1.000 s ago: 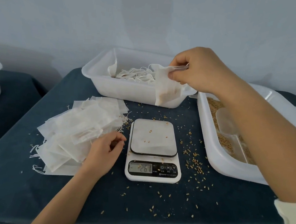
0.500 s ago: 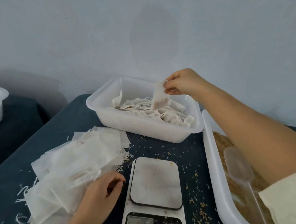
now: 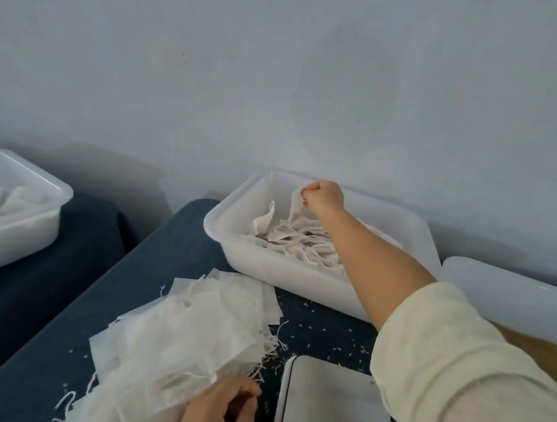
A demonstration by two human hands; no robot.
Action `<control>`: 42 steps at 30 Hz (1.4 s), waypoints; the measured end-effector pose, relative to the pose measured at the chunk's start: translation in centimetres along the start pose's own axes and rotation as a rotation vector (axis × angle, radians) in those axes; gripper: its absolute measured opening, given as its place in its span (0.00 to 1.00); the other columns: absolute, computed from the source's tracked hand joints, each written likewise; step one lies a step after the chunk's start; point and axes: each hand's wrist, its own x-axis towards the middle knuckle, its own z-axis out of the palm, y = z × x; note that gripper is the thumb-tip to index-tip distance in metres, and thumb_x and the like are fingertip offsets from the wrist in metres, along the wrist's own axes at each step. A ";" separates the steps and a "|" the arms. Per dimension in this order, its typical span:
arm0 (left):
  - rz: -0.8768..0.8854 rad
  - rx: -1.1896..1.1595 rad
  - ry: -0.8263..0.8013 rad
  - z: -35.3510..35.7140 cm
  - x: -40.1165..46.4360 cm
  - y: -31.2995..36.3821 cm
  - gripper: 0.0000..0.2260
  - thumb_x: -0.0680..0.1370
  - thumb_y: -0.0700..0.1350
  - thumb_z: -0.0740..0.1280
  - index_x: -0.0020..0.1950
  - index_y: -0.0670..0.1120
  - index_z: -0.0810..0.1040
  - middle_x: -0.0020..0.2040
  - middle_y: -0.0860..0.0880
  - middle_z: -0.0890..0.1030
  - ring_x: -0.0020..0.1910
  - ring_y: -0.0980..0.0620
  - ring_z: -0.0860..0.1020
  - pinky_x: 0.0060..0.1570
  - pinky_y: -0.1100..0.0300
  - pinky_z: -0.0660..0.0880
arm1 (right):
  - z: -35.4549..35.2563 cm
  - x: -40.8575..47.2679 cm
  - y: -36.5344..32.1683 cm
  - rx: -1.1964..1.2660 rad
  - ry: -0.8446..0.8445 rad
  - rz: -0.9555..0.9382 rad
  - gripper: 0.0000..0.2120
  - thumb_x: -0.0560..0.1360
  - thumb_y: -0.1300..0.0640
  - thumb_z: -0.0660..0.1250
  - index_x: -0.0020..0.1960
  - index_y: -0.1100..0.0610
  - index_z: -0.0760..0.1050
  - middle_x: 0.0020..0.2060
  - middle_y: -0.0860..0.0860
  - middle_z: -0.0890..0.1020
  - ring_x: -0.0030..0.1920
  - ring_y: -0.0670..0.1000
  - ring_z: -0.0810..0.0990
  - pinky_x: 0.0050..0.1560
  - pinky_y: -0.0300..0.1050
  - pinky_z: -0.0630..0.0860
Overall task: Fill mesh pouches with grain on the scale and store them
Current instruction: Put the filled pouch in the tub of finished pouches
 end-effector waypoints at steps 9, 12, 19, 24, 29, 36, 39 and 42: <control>-0.095 -0.204 -0.011 -0.6 0.2 0.5 0.18 0.75 0.34 0.66 0.55 0.55 0.70 0.44 0.56 0.79 0.35 0.54 0.80 0.38 0.55 0.79 | 2.5 -1.8 2.5 -0.337 -0.220 -0.031 0.12 0.77 0.58 0.64 0.58 0.58 0.79 0.57 0.54 0.81 0.56 0.55 0.78 0.51 0.41 0.72; -0.146 -0.215 -0.081 -0.9 0.4 0.7 0.14 0.77 0.41 0.65 0.56 0.60 0.68 0.45 0.62 0.78 0.39 0.56 0.80 0.40 0.59 0.78 | 1.2 -2.7 2.4 -0.401 -0.243 -0.056 0.12 0.77 0.60 0.63 0.59 0.58 0.78 0.58 0.55 0.80 0.56 0.57 0.78 0.58 0.46 0.75; -0.159 -0.234 -0.098 -1.0 0.6 1.0 0.13 0.78 0.46 0.65 0.56 0.62 0.68 0.42 0.57 0.78 0.39 0.58 0.80 0.38 0.63 0.77 | 0.1 -6.2 -1.2 -0.297 -0.010 -0.449 0.16 0.74 0.66 0.60 0.61 0.59 0.77 0.56 0.54 0.78 0.55 0.49 0.77 0.56 0.40 0.70; -0.080 -0.152 -0.089 -1.4 0.0 1.8 0.08 0.78 0.45 0.64 0.50 0.59 0.74 0.40 0.56 0.80 0.35 0.59 0.80 0.40 0.57 0.79 | 1.0 -14.8 -3.0 -0.376 -0.706 -0.729 0.12 0.75 0.56 0.69 0.57 0.55 0.79 0.44 0.44 0.79 0.37 0.32 0.74 0.42 0.24 0.67; 0.155 0.019 0.129 -4.2 -1.5 2.7 0.11 0.75 0.43 0.66 0.42 0.61 0.75 0.38 0.60 0.79 0.32 0.56 0.77 0.31 0.64 0.73 | 2.5 -19.4 -0.5 -0.729 -1.007 -0.784 0.27 0.75 0.49 0.69 0.71 0.54 0.68 0.68 0.50 0.71 0.66 0.48 0.69 0.63 0.36 0.61; 0.062 0.249 0.343 -8.3 -1.1 0.0 0.10 0.74 0.38 0.70 0.52 0.51 0.78 0.51 0.56 0.78 0.52 0.53 0.74 0.48 0.62 0.68 | 4.3 -22.0 1.1 -0.621 -0.824 -0.738 0.18 0.77 0.50 0.65 0.66 0.53 0.75 0.58 0.51 0.77 0.57 0.51 0.74 0.55 0.43 0.69; -0.007 0.344 0.250 -9.2 -0.8 -1.5 0.15 0.75 0.42 0.69 0.61 0.49 0.76 0.61 0.54 0.75 0.62 0.52 0.69 0.55 0.60 0.65 | 4.1 -22.4 0.8 -0.571 -0.740 -0.733 0.12 0.79 0.53 0.63 0.58 0.56 0.80 0.54 0.52 0.81 0.54 0.51 0.77 0.55 0.45 0.71; -0.047 0.351 0.202 -9.4 -0.6 -1.8 0.16 0.76 0.45 0.67 0.64 0.49 0.74 0.63 0.54 0.74 0.63 0.52 0.70 0.57 0.60 0.66 | 3.5 -22.6 0.3 -0.484 -0.698 -0.681 0.10 0.77 0.56 0.64 0.53 0.58 0.82 0.50 0.51 0.83 0.49 0.49 0.78 0.49 0.39 0.70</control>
